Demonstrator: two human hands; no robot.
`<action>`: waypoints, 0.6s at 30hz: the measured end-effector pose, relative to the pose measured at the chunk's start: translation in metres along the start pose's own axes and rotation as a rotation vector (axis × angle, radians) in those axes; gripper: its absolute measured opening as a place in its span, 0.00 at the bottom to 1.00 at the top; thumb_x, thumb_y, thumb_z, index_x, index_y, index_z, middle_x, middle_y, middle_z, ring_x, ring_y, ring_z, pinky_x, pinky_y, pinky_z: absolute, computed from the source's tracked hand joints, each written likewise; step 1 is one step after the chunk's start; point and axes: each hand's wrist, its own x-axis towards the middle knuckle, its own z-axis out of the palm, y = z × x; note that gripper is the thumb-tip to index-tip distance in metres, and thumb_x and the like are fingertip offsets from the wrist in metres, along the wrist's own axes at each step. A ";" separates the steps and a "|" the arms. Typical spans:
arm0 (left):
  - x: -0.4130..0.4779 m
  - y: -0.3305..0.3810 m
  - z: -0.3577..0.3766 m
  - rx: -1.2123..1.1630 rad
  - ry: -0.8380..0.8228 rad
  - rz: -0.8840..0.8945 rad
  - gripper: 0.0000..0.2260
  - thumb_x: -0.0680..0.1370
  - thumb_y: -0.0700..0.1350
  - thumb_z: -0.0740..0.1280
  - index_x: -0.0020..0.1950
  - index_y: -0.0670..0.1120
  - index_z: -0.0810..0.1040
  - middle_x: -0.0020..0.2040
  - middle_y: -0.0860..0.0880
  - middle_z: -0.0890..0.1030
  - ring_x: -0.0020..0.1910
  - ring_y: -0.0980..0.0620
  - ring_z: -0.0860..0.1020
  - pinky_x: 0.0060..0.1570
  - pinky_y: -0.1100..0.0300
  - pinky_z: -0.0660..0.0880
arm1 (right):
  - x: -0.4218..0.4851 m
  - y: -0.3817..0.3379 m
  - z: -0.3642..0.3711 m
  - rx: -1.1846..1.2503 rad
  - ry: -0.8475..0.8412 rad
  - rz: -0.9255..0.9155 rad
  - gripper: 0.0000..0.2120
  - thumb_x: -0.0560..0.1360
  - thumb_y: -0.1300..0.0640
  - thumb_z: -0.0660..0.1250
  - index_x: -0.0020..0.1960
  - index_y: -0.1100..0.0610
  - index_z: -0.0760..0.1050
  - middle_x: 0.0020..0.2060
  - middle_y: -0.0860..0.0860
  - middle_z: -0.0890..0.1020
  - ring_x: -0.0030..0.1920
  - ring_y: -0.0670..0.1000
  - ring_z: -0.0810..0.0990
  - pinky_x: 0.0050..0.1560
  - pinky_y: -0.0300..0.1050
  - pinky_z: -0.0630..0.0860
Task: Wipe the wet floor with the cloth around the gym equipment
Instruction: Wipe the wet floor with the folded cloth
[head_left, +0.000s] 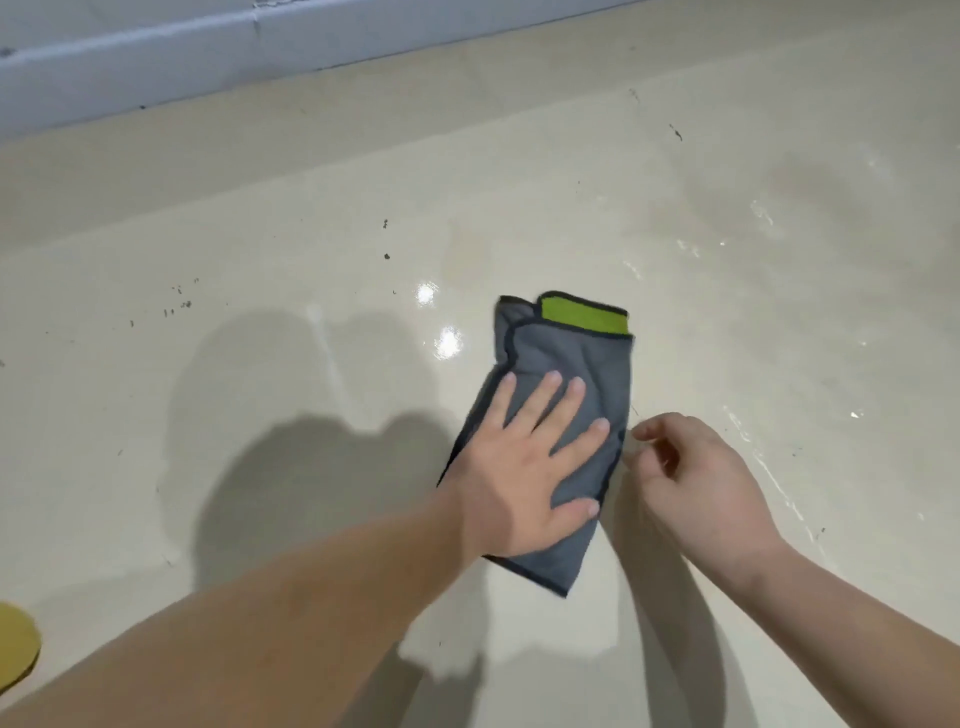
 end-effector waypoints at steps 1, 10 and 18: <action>-0.003 -0.006 0.001 -0.005 -0.002 0.114 0.34 0.81 0.70 0.52 0.85 0.57 0.55 0.86 0.45 0.48 0.85 0.42 0.44 0.80 0.35 0.43 | -0.003 0.003 -0.004 0.007 -0.001 0.009 0.06 0.78 0.55 0.63 0.52 0.46 0.76 0.48 0.44 0.80 0.47 0.49 0.79 0.49 0.48 0.77; 0.014 0.022 -0.004 -0.015 -0.047 -0.467 0.33 0.81 0.69 0.38 0.84 0.58 0.37 0.85 0.44 0.34 0.83 0.40 0.34 0.77 0.32 0.37 | -0.032 0.022 -0.023 0.165 -0.026 0.121 0.06 0.80 0.54 0.62 0.54 0.48 0.77 0.42 0.46 0.82 0.43 0.49 0.81 0.49 0.51 0.80; -0.058 0.145 0.010 -0.131 -0.109 0.137 0.35 0.82 0.65 0.52 0.86 0.50 0.53 0.86 0.42 0.50 0.83 0.38 0.36 0.78 0.32 0.40 | -0.091 0.040 -0.004 0.003 0.082 -0.110 0.17 0.77 0.63 0.63 0.65 0.54 0.75 0.60 0.49 0.75 0.63 0.50 0.74 0.60 0.42 0.70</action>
